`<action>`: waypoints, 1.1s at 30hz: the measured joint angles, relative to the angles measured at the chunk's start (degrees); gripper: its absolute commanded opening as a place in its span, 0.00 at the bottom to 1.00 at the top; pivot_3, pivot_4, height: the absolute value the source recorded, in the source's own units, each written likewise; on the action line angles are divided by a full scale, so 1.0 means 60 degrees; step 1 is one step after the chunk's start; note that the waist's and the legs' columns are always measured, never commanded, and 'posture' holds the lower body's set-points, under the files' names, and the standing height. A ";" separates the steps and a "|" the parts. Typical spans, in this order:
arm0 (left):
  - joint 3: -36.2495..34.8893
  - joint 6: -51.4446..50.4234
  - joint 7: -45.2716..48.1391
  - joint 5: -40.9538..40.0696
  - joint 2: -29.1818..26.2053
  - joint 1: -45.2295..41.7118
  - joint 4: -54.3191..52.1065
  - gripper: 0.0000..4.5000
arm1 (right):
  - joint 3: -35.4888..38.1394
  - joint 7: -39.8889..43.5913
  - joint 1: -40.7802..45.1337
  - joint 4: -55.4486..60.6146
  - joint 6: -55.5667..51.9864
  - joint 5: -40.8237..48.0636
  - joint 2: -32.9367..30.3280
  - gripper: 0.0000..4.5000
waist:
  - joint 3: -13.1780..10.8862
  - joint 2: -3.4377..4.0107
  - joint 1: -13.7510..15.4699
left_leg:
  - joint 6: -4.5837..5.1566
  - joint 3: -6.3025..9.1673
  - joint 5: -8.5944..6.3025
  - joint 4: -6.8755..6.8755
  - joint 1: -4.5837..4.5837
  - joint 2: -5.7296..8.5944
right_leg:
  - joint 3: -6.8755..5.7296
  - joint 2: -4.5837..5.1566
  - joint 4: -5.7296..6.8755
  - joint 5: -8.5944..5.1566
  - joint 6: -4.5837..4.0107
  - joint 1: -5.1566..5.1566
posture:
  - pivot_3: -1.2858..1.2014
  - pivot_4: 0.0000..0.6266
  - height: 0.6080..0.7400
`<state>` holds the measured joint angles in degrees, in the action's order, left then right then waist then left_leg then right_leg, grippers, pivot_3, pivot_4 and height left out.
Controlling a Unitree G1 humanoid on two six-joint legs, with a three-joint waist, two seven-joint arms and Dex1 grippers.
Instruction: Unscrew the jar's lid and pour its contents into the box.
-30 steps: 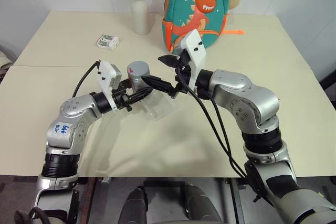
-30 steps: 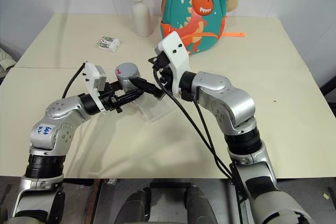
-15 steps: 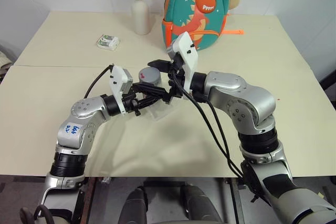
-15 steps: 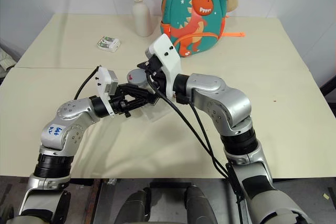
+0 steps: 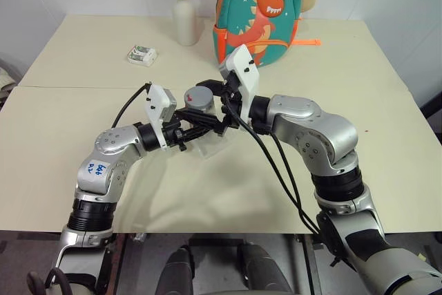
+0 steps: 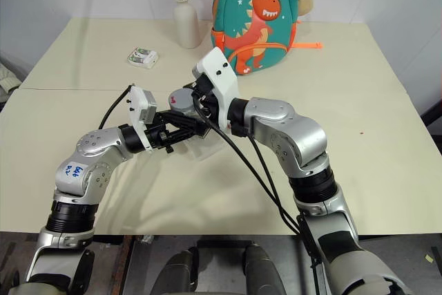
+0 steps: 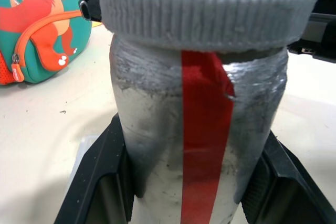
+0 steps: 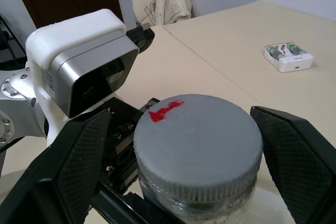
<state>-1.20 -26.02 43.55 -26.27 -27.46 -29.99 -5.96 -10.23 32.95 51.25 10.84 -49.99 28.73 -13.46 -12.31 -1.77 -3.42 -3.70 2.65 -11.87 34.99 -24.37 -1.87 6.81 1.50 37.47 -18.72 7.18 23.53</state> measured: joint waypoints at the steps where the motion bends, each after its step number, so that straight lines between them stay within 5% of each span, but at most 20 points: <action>1: 0.0000 0.0002 0.0003 0.0002 0.0000 0.0000 0.0001 0.45 | 0.0022 0.0000 0.0000 0.0000 0.0004 -0.0016 -0.0009 0.96 | 0.0000 0.0000 0.0002 | 0.0000 0.0000 0.0000 0.0000 0.0000 0.0000 | 0.0000 0.0000 0.0000 0.0000 0.0000 0.0000 | 0.52 0.24 1.00; 7: 0.0004 0.0023 0.0014 0.0035 0.0006 -0.0022 0.0017 0.45 | 0.0152 0.0067 0.0000 0.0001 0.0016 -0.0042 -0.0044 0.57 | 0.0000 0.0000 -0.0002 | 0.0000 0.0000 0.0000 0.0000 0.0000 0.0000 | 0.0000 -0.0001 0.0001 0.0000 0.0000 0.0000 | 0.52 0.24 1.00; 17: 0.0012 0.0062 0.0166 0.0053 0.0003 -0.0071 0.0052 0.45 | 0.0155 0.0366 0.0000 -0.0040 0.0166 -0.0083 -0.0154 0.57 | 0.0000 0.0000 0.0006 | 0.0000 0.0000 0.0000 0.0000 0.0000 0.0001 | 0.0000 -0.0001 -0.0001 0.0000 0.0000 0.0000 | 0.52 0.24 1.00; 27: 0.0668 0.0442 0.3266 -0.0232 -0.0340 -0.0634 0.0424 0.45 | 0.0147 0.4971 0.0329 -0.0977 0.1019 0.0889 -0.2028 0.57 | -0.0002 0.0002 -0.0016 | 0.0000 -0.0001 0.0000 0.0000 0.0001 0.0001 | -0.0007 -0.0005 -0.0009 0.0000 0.0000 -0.0008 | 0.52 0.24 1.00; 33: 0.0813 0.0821 0.4305 -0.0251 -0.0344 -0.1037 0.0996 0.45 | -0.0091 0.6266 0.0751 -0.1750 0.1513 0.0890 -0.2217 0.57 | -0.0002 0.0003 -0.0029 | 0.0000 0.0000 0.0000 0.0001 0.0007 0.0000 | -0.0004 -0.0007 -0.0006 -0.0001 0.0000 -0.0008 | 0.52 0.24 1.00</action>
<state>3.68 -21.09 69.38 -27.77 -29.52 -36.21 0.02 -10.78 70.54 55.76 0.34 -40.91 34.07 -26.77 -12.33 -1.75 -3.59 -3.70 2.65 -11.87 34.99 -24.33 -1.88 6.78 1.46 37.43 -18.73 7.18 23.48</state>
